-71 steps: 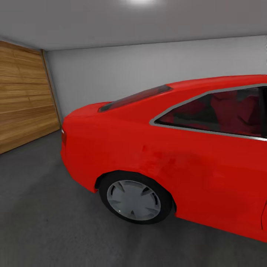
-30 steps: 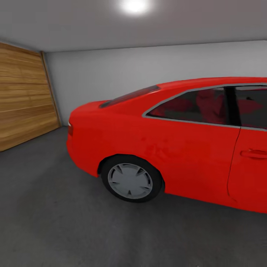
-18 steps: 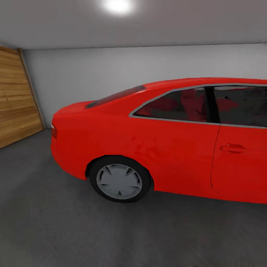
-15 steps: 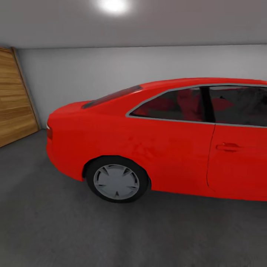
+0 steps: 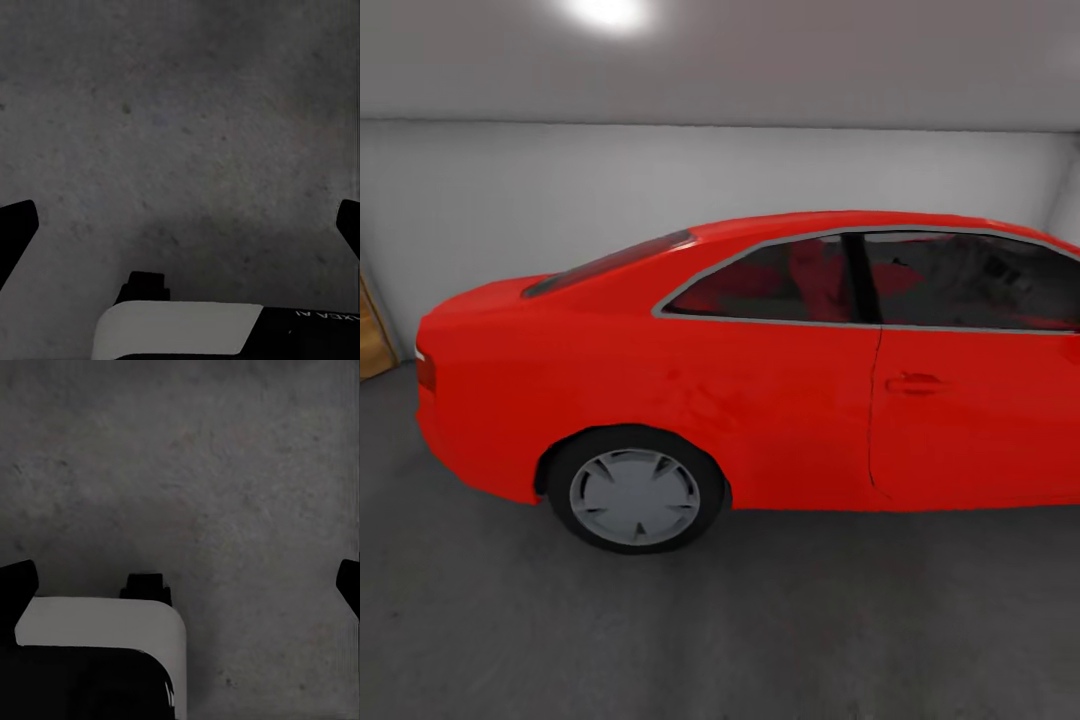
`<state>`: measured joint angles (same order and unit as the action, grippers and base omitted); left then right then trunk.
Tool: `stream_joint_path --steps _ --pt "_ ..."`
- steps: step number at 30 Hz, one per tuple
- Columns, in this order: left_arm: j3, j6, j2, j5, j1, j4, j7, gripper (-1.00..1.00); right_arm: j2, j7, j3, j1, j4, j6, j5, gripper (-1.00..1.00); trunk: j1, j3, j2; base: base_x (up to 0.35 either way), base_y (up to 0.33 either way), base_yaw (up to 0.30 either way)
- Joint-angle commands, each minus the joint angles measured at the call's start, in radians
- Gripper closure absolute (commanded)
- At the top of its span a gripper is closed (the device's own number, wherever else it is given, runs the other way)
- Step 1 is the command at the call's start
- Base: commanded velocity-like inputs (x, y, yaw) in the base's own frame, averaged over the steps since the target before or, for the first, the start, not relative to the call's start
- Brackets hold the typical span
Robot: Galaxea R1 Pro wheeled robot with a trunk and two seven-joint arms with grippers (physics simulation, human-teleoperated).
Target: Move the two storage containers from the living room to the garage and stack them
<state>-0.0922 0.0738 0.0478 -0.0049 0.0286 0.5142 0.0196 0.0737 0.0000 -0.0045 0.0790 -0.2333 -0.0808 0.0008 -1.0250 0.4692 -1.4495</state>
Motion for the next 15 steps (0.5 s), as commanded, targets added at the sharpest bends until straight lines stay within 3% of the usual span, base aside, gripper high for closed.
stream_joint_path --steps 1,8,15 --pt "-0.003 0.001 0.003 0.001 0.001 0.004 -0.001 -1.00 0.004 0.000 -0.001 0.001 -0.010 -0.004 -0.001 -1.00 0.000 0.001 0.000 0.000 0.000 -0.278" --pt "-0.001 -0.007 0.027 0.003 0.001 0.081 -0.006 -1.00 0.031 0.002 -0.003 0.001 -0.072 -0.006 -0.006 -1.00 0.000 0.001 0.000 0.000 0.000 -0.279" --pt "-0.002 0.000 0.024 0.000 0.000 0.060 -0.007 -1.00 0.035 0.005 -0.003 0.001 -0.085 -0.026 -0.008 -1.00 0.000 0.001 0.000 0.000 0.000 -0.279"
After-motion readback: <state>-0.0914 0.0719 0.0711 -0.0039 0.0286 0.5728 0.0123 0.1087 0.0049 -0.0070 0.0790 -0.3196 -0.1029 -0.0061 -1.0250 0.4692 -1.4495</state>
